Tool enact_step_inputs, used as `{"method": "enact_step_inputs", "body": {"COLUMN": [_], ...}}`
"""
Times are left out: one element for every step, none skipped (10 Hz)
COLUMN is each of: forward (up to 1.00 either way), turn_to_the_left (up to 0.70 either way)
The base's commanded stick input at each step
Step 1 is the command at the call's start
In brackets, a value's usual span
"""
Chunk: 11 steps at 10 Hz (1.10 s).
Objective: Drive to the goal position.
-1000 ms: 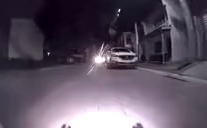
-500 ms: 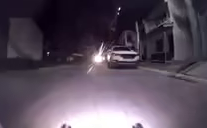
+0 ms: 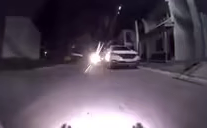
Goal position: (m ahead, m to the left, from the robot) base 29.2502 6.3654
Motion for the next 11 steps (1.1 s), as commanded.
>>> {"method": "enact_step_inputs", "body": {"forward": [0.6, 0.6, 0.6, 0.6, 0.6, 0.6, 0.6, 0.6, 0.6, 0.6, 0.6], "turn_to_the_left": [0.0, 0.0, 0.0, 0.0, 0.0, 0.0, 0.0, 0.0, 0.0, -0.15, -0.15]}}
